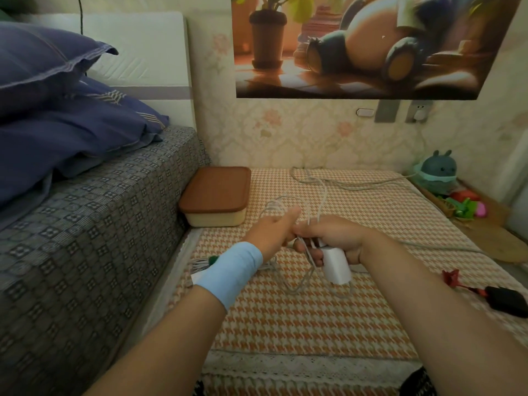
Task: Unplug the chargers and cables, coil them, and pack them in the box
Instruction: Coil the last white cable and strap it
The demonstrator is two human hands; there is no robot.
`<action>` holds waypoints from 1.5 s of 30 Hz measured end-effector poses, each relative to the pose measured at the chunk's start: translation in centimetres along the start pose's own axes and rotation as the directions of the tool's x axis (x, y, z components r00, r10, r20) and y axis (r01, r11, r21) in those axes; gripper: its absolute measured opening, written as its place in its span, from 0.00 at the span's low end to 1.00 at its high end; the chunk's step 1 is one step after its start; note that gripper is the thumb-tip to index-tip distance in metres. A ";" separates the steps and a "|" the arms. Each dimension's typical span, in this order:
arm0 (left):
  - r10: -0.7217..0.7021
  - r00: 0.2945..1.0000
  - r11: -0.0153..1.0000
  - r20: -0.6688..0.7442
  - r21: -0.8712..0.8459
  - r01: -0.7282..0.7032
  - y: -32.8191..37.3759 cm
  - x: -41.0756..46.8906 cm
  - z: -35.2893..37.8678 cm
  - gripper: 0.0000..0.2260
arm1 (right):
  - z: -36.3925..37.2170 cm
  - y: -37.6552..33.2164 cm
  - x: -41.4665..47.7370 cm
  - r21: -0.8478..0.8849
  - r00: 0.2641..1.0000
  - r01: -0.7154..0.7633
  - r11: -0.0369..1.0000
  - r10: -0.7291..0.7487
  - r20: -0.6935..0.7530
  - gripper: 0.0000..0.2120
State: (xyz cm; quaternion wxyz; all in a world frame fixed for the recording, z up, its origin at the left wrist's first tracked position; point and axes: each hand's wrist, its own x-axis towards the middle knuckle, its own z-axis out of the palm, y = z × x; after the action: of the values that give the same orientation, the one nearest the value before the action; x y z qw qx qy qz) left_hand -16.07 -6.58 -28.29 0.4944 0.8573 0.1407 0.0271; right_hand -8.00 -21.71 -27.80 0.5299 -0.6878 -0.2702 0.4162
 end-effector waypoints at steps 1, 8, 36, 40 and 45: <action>-0.017 0.999 0.996 -0.031 -0.092 0.014 0.0 0.4 0.2 0.23 | 0.3 0.0 0.0 -0.026 1.000 0.003 1.000 -0.003 0.015 0.16; -0.025 0.991 0.927 -0.133 -0.374 -0.027 0.6 1.8 -1.5 0.20 | 0.2 0.0 0.0 -0.178 0.997 -0.040 0.983 0.051 0.060 0.12; -0.041 0.991 0.074 0.124 -0.989 0.127 0.9 3.1 -2.5 0.19 | 2.3 0.1 0.3 -0.279 0.991 0.122 0.952 -0.100 0.093 0.19; -0.065 0.988 0.153 0.140 -0.977 0.148 0.5 3.1 -3.8 0.18 | 2.4 -0.7 0.1 -0.308 0.982 0.110 0.945 -0.055 0.182 0.12; -0.063 0.998 0.529 -0.008 -0.848 0.027 0.0 2.2 -3.6 0.20 | 1.8 -0.9 -0.5 -0.388 0.990 0.023 0.922 0.034 0.140 0.17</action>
State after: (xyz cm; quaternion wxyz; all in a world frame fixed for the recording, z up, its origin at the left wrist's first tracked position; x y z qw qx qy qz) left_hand -14.62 -2.98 -26.68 0.8458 0.5057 0.1410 0.0953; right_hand -9.74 -20.88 -26.94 0.3611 -0.7479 -0.3830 0.4044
